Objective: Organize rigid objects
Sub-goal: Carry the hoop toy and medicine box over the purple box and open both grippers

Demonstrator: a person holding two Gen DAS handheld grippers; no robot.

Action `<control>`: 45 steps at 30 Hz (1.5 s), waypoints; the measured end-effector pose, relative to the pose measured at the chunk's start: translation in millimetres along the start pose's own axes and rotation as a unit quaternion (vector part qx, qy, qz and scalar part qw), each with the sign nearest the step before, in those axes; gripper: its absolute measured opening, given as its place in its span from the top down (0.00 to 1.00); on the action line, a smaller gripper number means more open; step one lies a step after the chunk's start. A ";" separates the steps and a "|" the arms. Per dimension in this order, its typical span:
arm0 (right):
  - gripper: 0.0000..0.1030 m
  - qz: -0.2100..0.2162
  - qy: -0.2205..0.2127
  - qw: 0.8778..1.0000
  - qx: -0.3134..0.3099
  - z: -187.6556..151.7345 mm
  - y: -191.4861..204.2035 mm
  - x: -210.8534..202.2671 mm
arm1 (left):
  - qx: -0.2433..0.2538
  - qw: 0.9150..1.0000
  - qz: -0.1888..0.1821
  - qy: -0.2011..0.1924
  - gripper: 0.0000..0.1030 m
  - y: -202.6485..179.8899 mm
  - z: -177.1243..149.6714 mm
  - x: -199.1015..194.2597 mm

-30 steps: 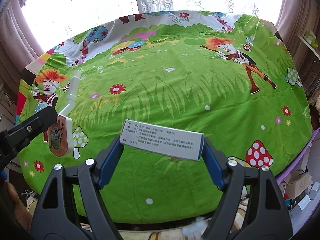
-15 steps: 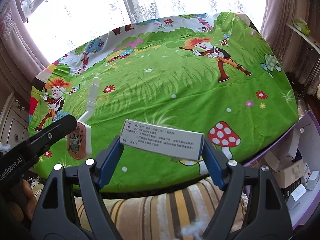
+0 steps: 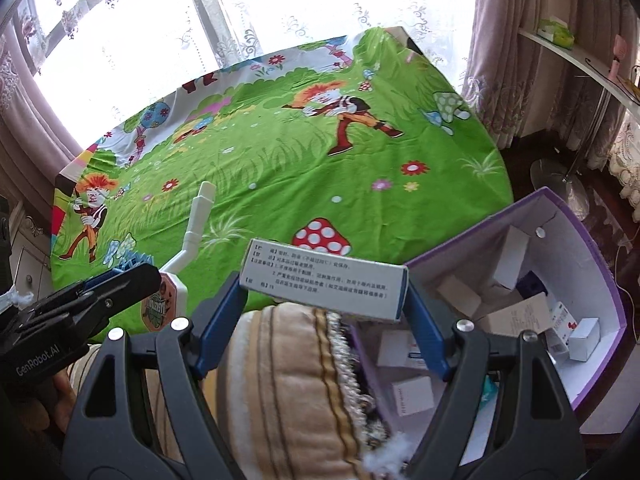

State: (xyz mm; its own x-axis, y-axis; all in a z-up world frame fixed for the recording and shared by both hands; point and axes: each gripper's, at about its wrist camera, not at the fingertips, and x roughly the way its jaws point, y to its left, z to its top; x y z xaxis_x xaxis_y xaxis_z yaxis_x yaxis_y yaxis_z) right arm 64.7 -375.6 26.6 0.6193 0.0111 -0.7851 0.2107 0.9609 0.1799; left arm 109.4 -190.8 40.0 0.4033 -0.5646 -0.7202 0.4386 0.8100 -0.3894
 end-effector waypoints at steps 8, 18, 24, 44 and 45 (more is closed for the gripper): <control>0.22 -0.067 -0.019 0.997 0.011 -11.0 -68.3 -32.6 | 0.052 0.997 -0.046 0.043 0.65 -62.0 -19.4 19.8; 0.22 -0.119 -0.009 0.993 0.024 -37.3 -124.5 -48.7 | 0.091 0.986 -0.095 0.098 0.65 -120.8 -44.8 44.0; 0.22 -0.138 -0.010 0.990 0.031 -42.6 -142.3 -58.1 | 0.103 0.977 -0.127 0.140 0.65 -149.9 -60.9 59.9; 0.15 -0.143 -0.007 0.989 0.035 -60.2 -148.4 -82.1 | 0.043 0.982 -0.096 0.155 0.40 -135.9 -75.9 58.5; 0.15 -0.142 -0.007 0.989 0.033 -62.2 -146.3 -84.6 | 0.041 0.983 -0.097 0.153 0.40 -134.9 -76.8 56.1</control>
State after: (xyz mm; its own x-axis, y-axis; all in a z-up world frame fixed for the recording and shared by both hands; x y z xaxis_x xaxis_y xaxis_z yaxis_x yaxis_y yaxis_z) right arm -65.6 -499.9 29.9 0.5387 -0.2616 -0.8009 0.4261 0.9046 -0.0089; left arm 11.2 -319.6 8.1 0.0511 -0.6228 -0.7807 0.5513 0.6694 -0.4979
